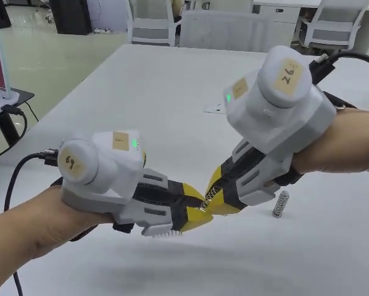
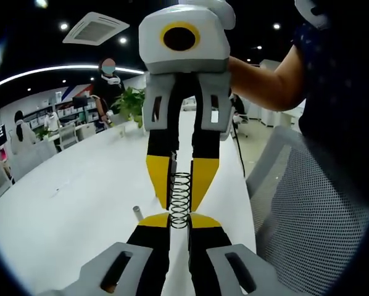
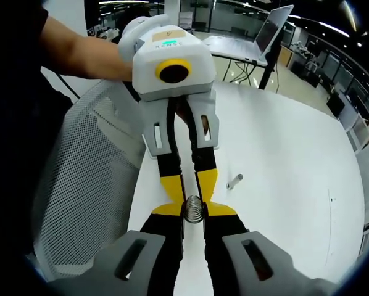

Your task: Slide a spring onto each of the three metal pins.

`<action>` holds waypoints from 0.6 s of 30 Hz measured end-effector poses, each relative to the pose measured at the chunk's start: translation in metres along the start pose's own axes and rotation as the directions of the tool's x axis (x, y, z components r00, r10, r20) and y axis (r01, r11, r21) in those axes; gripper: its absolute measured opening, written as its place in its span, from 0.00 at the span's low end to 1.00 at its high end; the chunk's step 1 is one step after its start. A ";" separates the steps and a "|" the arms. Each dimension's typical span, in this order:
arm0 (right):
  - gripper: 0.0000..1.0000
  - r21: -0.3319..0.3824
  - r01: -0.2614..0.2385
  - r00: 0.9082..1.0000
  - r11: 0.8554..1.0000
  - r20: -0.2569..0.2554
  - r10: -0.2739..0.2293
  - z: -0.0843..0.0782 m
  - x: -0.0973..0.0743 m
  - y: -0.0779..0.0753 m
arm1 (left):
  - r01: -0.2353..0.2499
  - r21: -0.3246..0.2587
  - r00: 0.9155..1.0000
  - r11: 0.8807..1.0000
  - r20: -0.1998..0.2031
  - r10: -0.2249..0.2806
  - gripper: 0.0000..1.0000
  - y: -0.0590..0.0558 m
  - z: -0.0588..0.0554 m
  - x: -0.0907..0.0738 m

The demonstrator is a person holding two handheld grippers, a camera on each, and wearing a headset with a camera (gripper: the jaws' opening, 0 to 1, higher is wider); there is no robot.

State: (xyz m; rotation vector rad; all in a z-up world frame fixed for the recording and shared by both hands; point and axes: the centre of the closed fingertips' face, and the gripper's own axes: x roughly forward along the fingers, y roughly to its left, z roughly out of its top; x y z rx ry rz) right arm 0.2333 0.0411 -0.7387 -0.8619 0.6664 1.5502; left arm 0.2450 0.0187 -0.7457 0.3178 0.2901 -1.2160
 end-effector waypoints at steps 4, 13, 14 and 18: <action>0.09 -0.002 -0.007 1.000 1.000 -0.002 0.007 0.000 0.000 0.002 | 0.004 0.005 1.000 1.000 0.007 -0.004 0.02 -0.002 0.003 0.000; 0.09 -0.003 -0.009 1.000 1.000 -0.016 0.009 -0.001 0.000 0.002 | 0.003 0.014 1.000 1.000 0.002 -0.003 0.02 -0.002 0.002 0.001; 0.09 -0.003 -0.010 1.000 1.000 -0.017 0.010 -0.002 0.000 0.002 | 0.003 0.014 1.000 1.000 0.002 -0.003 0.03 -0.002 0.002 0.001; 0.09 -0.005 -0.009 1.000 1.000 -0.024 0.009 -0.002 0.000 0.001 | 0.002 0.017 1.000 1.000 -0.001 -0.002 0.04 -0.002 0.002 0.002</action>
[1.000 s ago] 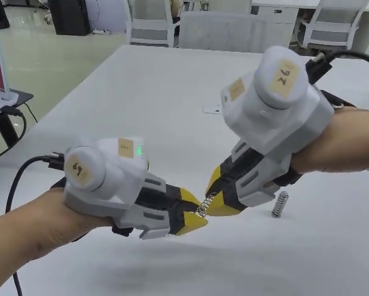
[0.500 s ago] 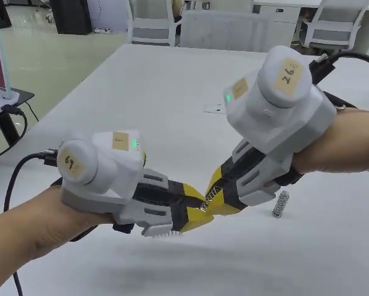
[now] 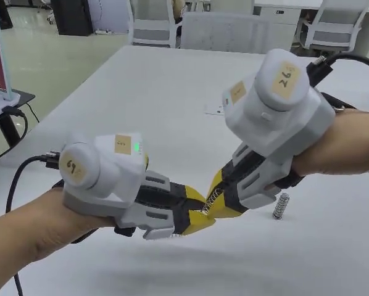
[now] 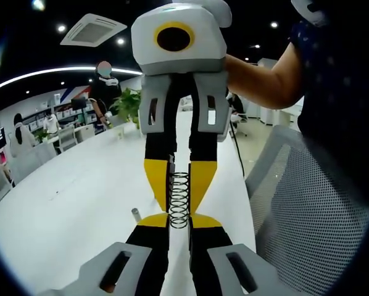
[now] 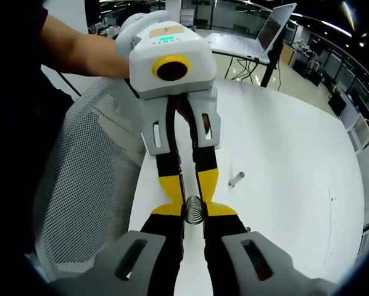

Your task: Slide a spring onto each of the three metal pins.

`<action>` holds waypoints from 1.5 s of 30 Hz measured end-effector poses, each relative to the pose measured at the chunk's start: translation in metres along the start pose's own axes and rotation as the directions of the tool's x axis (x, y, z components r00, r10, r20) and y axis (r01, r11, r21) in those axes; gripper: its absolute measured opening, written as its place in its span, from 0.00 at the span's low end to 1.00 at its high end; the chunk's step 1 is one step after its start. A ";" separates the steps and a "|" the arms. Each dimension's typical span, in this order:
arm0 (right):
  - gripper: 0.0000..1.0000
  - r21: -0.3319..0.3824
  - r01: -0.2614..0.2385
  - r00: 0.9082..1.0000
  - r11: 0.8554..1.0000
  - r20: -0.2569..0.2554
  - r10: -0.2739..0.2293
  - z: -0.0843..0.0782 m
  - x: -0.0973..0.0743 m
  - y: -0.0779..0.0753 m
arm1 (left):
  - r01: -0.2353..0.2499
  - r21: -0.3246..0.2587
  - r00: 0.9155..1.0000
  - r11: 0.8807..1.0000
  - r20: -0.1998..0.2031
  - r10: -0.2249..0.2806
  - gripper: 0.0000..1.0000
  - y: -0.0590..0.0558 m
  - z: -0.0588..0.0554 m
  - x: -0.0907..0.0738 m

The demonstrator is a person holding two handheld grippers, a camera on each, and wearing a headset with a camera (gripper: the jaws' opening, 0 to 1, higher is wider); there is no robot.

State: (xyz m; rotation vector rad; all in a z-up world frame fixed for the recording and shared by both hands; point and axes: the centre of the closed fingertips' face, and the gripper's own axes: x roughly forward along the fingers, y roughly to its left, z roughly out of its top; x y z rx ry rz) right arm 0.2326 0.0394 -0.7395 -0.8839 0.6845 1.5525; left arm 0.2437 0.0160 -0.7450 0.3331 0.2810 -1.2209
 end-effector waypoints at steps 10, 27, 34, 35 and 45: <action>0.09 -0.003 0.007 1.000 1.000 -0.020 -0.007 -0.003 -0.001 -0.003 | -0.002 -0.029 0.999 1.000 -0.036 0.001 0.18 0.000 -0.007 -0.002; 0.09 -0.003 0.019 0.999 1.000 -0.042 -0.019 -0.010 -0.002 -0.007 | -0.023 -0.077 0.997 0.997 -0.072 0.017 0.30 0.002 -0.018 -0.023; 0.09 -0.001 0.023 0.998 1.000 -0.054 -0.023 -0.013 -0.003 -0.008 | -0.048 -0.091 0.996 0.995 -0.075 0.041 0.32 0.005 -0.023 -0.033; 0.09 -0.001 0.023 0.998 1.000 -0.056 -0.023 -0.013 -0.004 -0.008 | -0.053 -0.095 0.996 0.994 -0.076 0.046 0.32 0.005 -0.024 -0.034; 0.09 0.005 0.026 0.997 1.000 -0.072 -0.025 -0.018 -0.007 -0.009 | -0.102 -0.128 0.993 0.987 -0.074 0.093 0.35 0.011 -0.033 -0.048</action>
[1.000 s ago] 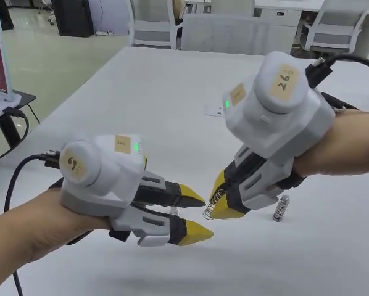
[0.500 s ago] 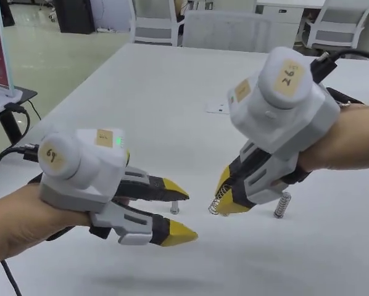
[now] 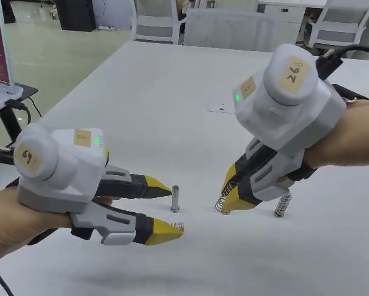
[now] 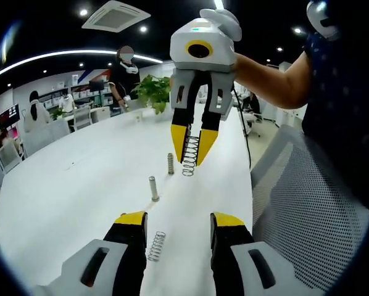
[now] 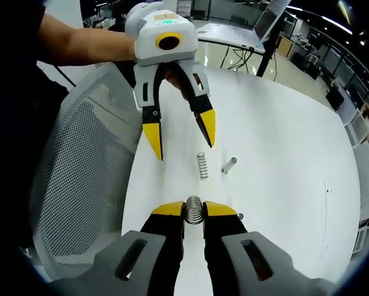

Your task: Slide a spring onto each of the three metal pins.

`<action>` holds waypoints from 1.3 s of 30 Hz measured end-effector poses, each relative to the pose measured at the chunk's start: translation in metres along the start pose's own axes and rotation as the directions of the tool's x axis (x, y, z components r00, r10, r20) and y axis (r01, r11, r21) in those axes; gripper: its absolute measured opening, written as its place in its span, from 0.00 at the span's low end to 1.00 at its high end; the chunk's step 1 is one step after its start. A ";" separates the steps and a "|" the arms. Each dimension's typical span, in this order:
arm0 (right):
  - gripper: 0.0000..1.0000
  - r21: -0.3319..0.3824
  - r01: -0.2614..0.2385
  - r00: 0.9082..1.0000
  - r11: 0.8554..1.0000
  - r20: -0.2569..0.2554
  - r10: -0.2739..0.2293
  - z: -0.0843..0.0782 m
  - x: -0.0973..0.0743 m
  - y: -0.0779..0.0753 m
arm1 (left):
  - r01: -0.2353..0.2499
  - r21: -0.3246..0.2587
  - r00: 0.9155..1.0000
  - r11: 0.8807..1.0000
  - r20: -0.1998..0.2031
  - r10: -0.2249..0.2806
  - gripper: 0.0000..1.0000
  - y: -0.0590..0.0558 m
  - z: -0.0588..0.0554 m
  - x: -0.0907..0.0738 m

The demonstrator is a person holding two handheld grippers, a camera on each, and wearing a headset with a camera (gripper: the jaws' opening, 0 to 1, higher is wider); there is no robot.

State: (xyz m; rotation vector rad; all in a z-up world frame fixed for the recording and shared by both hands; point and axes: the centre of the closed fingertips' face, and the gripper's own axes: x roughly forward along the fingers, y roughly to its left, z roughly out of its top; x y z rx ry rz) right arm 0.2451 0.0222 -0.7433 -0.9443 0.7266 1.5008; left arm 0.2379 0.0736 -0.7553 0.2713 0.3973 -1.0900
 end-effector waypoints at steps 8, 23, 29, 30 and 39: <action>0.09 0.006 0.001 1.000 1.000 -0.009 -0.001 -0.005 -0.002 -0.002 | -0.039 -0.027 0.999 0.999 0.002 0.039 0.37 0.005 -0.007 -0.007; 0.09 0.013 0.012 0.999 1.000 -0.036 -0.011 -0.017 -0.007 -0.009 | -0.098 -0.075 0.995 0.992 0.013 0.099 0.42 0.011 -0.015 -0.012; 0.09 0.015 0.024 0.998 1.000 -0.051 -0.024 -0.022 -0.010 -0.016 | -0.105 -0.079 0.994 0.991 0.015 0.106 0.42 0.011 -0.015 -0.011; 0.09 0.013 0.029 0.998 0.999 -0.057 -0.028 -0.023 -0.011 -0.018 | -0.106 -0.080 0.994 0.991 0.016 0.107 0.42 0.011 -0.015 -0.010; 0.09 0.012 0.055 0.995 0.998 -0.082 -0.054 -0.030 -0.011 -0.030 | -0.107 -0.084 0.994 0.991 0.017 0.109 0.43 0.010 -0.016 -0.007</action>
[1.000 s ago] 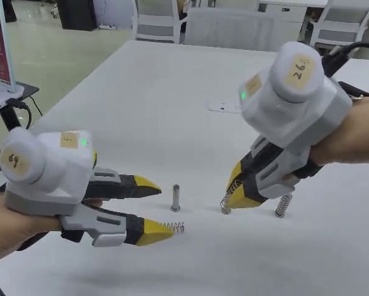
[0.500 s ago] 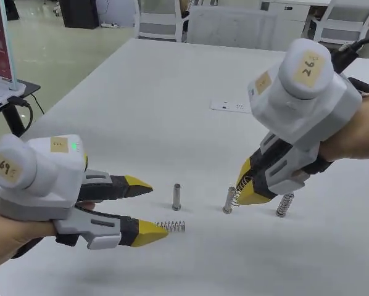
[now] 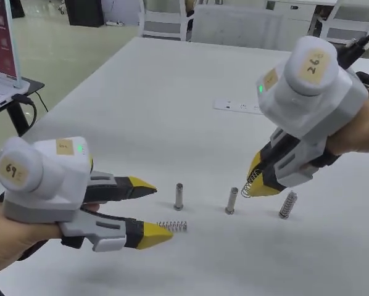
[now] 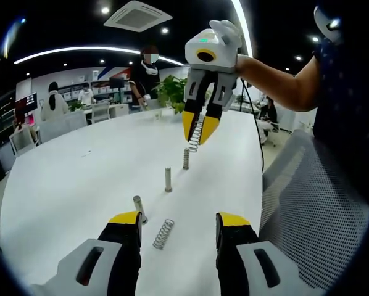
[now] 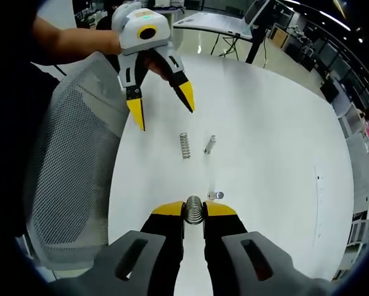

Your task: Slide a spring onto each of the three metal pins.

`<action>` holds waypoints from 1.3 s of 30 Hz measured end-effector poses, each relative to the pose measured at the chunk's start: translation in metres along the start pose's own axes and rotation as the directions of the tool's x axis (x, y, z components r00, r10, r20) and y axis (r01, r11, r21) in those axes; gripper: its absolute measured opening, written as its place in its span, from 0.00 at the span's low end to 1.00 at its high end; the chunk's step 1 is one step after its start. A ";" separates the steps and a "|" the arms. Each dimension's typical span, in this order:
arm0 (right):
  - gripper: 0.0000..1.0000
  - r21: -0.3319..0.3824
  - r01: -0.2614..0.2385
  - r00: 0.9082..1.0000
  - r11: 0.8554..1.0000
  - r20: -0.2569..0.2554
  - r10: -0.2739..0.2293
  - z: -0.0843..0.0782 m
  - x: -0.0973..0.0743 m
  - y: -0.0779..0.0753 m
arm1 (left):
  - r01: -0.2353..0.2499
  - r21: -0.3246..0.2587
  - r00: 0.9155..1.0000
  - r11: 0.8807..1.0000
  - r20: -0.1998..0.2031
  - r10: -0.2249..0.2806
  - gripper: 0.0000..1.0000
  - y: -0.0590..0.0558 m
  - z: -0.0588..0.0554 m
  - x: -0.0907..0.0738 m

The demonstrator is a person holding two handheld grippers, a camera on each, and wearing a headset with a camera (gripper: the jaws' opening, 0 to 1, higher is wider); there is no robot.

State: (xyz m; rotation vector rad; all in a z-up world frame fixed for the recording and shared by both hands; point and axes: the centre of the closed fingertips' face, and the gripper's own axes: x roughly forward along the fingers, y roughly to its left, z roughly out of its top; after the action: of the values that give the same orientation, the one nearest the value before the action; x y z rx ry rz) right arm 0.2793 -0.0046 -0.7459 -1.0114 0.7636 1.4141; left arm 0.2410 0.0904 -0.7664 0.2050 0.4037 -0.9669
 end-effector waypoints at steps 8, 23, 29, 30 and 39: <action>0.09 -0.008 0.031 0.998 0.999 -0.046 -0.032 -0.008 0.007 -0.013 | -0.002 -0.001 1.000 1.000 -0.006 0.002 0.42 0.000 -0.003 0.001; 0.09 -0.004 0.032 0.996 0.999 -0.080 -0.032 -0.011 0.022 -0.031 | 0.003 0.009 1.000 1.000 -0.014 -0.003 0.42 -0.001 -0.006 0.004; 0.09 -0.001 0.030 0.996 1.000 -0.082 -0.030 -0.009 0.029 -0.038 | 0.004 0.010 1.000 1.000 -0.013 -0.004 0.42 -0.001 -0.006 0.004; 0.09 -0.002 0.029 0.996 1.000 -0.083 -0.029 -0.009 0.030 -0.038 | 0.004 0.010 1.000 1.000 -0.013 -0.004 0.42 -0.001 -0.006 0.004; 0.09 -0.008 0.023 0.995 1.000 -0.096 -0.023 -0.010 0.039 -0.042 | 0.005 0.006 1.000 1.000 -0.008 -0.005 0.42 -0.002 -0.005 0.004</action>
State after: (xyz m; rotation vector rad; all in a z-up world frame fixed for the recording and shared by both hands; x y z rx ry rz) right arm 0.3241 0.0077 -0.7803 -1.0967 0.8152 1.3568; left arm 0.2405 0.0879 -0.7732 0.2129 0.4085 -0.9729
